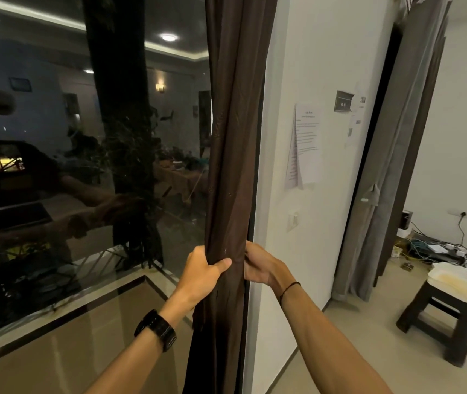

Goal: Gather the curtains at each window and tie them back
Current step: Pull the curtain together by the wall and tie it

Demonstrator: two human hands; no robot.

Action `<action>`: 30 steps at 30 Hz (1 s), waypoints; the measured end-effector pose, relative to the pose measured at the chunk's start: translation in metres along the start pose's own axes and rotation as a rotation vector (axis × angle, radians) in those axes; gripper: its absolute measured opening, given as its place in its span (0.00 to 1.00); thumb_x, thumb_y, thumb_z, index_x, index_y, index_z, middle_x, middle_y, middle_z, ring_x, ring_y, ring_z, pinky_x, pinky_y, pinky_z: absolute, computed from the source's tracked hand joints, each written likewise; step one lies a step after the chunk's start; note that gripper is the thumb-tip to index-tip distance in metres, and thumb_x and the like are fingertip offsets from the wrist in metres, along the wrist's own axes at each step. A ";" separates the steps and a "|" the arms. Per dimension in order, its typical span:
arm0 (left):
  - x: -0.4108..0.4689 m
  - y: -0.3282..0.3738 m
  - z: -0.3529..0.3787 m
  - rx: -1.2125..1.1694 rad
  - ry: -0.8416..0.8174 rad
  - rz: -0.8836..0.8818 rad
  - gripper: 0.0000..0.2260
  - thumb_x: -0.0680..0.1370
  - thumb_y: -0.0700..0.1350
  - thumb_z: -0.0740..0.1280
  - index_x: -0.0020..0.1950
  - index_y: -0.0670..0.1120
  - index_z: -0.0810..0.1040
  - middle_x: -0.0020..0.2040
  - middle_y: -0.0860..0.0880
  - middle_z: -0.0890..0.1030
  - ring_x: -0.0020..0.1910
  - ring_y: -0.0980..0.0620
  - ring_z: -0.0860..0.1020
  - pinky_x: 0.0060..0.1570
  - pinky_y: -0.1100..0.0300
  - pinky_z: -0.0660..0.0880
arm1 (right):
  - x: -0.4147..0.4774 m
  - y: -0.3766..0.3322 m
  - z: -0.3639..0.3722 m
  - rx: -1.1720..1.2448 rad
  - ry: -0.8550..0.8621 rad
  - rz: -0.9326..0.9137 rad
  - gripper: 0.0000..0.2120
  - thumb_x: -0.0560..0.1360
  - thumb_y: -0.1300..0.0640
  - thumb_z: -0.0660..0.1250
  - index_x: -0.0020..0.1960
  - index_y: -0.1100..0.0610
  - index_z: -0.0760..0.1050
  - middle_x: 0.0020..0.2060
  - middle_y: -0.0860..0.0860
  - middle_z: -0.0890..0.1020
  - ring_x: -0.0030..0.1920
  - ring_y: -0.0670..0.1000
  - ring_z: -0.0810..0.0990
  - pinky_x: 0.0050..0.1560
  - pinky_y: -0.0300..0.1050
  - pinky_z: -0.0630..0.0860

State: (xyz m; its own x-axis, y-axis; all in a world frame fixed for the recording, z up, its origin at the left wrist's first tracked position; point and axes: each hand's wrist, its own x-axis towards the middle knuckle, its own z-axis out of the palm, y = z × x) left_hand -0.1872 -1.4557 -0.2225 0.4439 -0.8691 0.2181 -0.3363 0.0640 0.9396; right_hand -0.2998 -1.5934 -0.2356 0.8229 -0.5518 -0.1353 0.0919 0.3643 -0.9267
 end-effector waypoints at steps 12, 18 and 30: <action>0.008 -0.005 -0.017 0.369 0.259 0.086 0.09 0.81 0.44 0.70 0.57 0.39 0.80 0.53 0.44 0.82 0.53 0.44 0.82 0.48 0.58 0.77 | 0.006 0.013 0.008 -1.098 0.634 -0.466 0.19 0.79 0.69 0.61 0.31 0.58 0.77 0.30 0.53 0.79 0.31 0.49 0.77 0.39 0.46 0.78; 0.009 0.007 -0.024 0.741 0.259 0.150 0.13 0.83 0.52 0.65 0.61 0.44 0.79 0.54 0.40 0.83 0.55 0.34 0.81 0.48 0.48 0.76 | -0.043 0.036 0.041 -1.430 0.858 -0.594 0.14 0.83 0.52 0.61 0.40 0.55 0.73 0.38 0.49 0.74 0.42 0.50 0.73 0.39 0.48 0.73; -0.008 0.000 0.001 0.659 0.236 0.183 0.02 0.83 0.44 0.60 0.51 0.48 0.69 0.45 0.46 0.81 0.45 0.42 0.81 0.45 0.42 0.81 | -0.057 0.028 0.053 -1.801 0.340 -1.232 0.15 0.84 0.52 0.62 0.50 0.61 0.81 0.57 0.56 0.83 0.55 0.55 0.79 0.56 0.49 0.76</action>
State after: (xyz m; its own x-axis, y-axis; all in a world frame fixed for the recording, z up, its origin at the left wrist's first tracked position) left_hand -0.1920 -1.4494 -0.2244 0.4748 -0.7390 0.4781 -0.8204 -0.1749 0.5444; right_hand -0.3144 -1.5117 -0.2355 0.6615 -0.0418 0.7487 -0.2912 -0.9344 0.2052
